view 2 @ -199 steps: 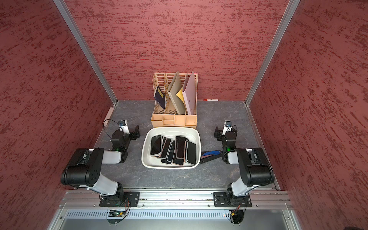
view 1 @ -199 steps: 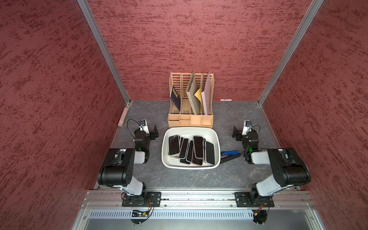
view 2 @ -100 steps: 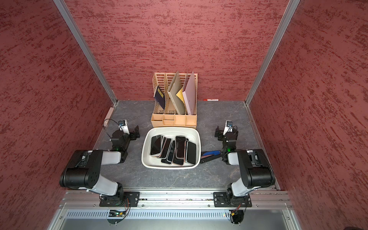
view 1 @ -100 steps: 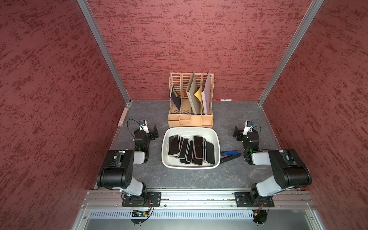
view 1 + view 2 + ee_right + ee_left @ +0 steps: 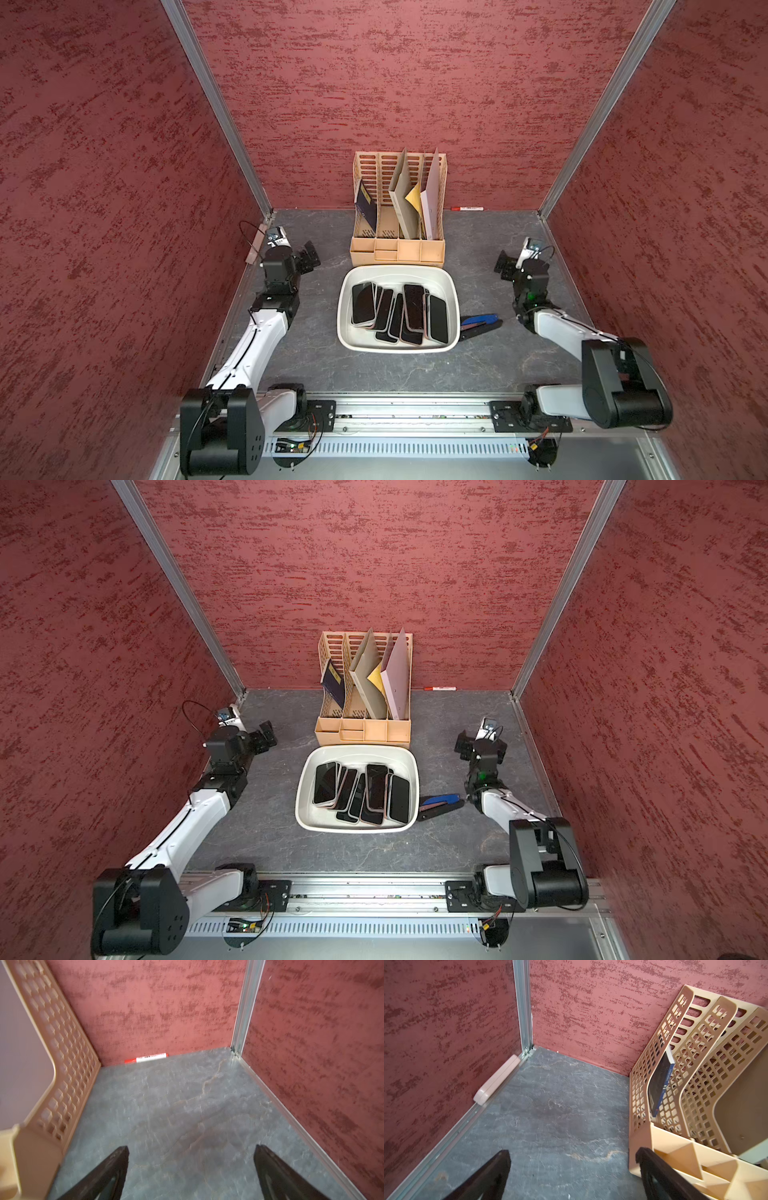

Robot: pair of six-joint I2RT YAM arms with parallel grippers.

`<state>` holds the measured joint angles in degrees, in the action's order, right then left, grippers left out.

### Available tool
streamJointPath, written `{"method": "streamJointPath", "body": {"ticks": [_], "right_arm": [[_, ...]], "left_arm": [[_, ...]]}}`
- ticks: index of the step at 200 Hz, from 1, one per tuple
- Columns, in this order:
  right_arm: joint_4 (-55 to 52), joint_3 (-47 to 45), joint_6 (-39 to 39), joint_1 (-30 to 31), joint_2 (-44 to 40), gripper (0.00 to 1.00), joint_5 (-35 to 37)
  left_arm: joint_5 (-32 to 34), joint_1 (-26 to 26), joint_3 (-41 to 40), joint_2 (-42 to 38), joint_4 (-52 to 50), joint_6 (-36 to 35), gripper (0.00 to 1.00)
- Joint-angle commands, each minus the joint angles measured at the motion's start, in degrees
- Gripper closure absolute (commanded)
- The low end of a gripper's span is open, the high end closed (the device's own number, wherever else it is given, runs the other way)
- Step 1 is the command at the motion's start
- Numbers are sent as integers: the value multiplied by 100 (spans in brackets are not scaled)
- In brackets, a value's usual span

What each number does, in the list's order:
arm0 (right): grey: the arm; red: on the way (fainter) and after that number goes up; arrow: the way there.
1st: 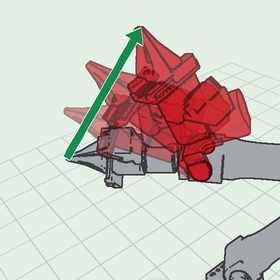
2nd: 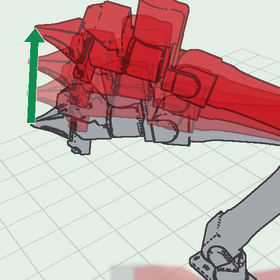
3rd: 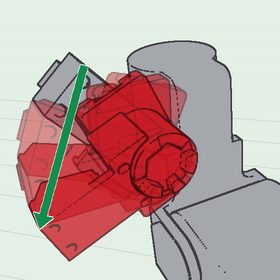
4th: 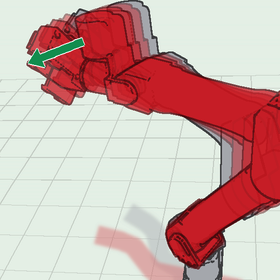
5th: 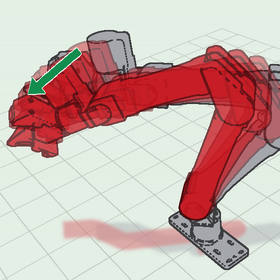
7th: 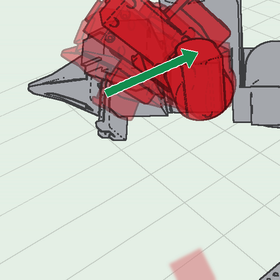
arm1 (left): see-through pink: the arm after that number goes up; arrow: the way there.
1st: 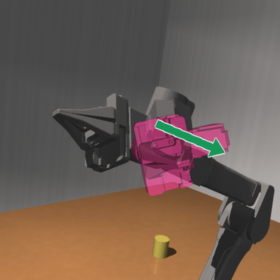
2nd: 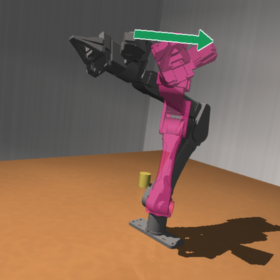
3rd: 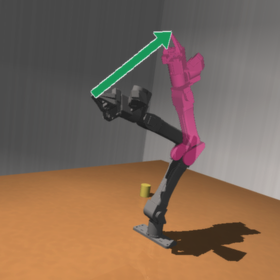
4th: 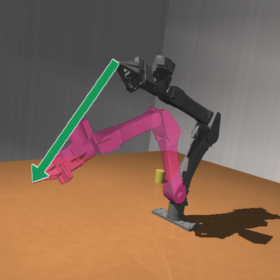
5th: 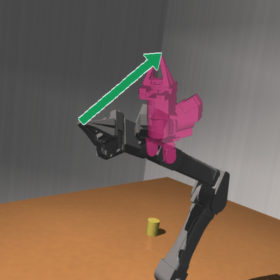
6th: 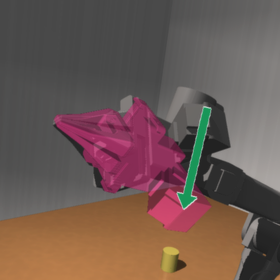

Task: Take the phone out of the storage box
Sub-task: Pick up the phone from the storage box.

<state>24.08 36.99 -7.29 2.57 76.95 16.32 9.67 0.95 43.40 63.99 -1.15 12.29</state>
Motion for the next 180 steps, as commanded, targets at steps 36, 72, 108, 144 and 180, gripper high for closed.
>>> {"method": "streamJointPath", "body": {"ticks": [36, 72, 108, 144, 180], "right_arm": [[-4229, 2194, -1231, 22, 347, 1, -1766], [-5451, 2647, -1428, 137, 187, 2, -2519], [-7147, 3279, -1299, 434, -36, 2, -3165], [-8227, 3517, -1843, 1214, -408, 2, -3074], [-8646, 3774, -2431, 2458, -153, 3, -2610]], "left_arm": [[-1667, -273, 1270, 14, -3423, 924, 0], [-1913, -1077, 1531, -269, -3928, 1020, 0], [-1890, -1974, 1734, -208, -4602, 1156, 0], [-1835, -2388, 1657, -447, -4960, 1408, 0], [-2206, -2533, 1387, -526, -4721, 1535, 0]]}}
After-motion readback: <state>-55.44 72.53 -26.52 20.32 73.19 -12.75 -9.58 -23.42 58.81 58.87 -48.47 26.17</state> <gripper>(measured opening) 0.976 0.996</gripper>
